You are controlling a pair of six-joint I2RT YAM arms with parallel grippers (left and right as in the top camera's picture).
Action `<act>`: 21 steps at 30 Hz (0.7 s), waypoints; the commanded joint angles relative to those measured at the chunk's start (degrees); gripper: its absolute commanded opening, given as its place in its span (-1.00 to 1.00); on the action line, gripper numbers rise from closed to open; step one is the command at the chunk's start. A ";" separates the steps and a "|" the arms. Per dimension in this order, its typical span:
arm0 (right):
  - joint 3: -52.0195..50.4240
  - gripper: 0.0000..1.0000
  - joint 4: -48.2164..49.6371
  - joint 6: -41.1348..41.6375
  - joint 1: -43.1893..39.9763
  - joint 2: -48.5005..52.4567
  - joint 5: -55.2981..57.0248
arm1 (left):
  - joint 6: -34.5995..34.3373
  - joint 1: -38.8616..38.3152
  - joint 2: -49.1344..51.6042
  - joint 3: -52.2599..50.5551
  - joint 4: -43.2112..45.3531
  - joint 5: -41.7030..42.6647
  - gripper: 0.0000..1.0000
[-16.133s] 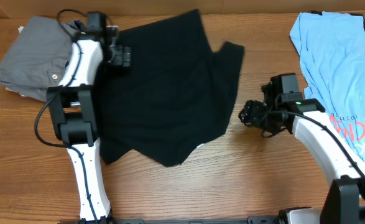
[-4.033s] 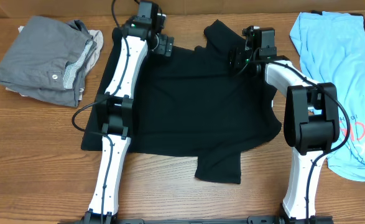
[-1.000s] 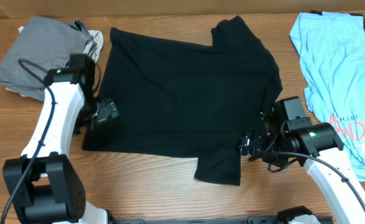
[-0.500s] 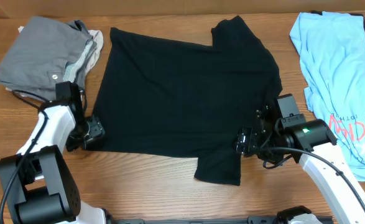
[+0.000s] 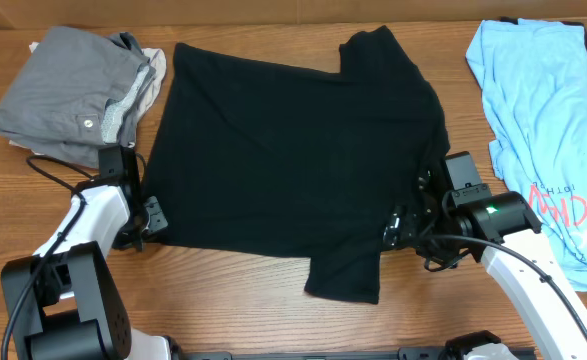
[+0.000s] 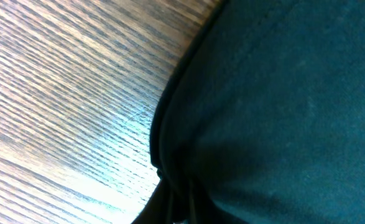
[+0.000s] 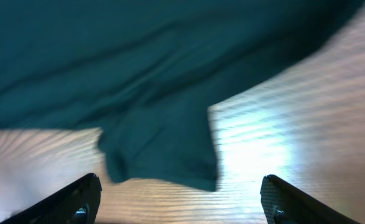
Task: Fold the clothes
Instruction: 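Grasp the black shirt's near hem corners with both grippers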
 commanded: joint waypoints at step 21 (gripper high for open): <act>-13.57 -0.25 21.24 16.35 0.00 7.48 9.51 | -1.88 0.07 0.92 -3.08 2.56 1.42 -0.92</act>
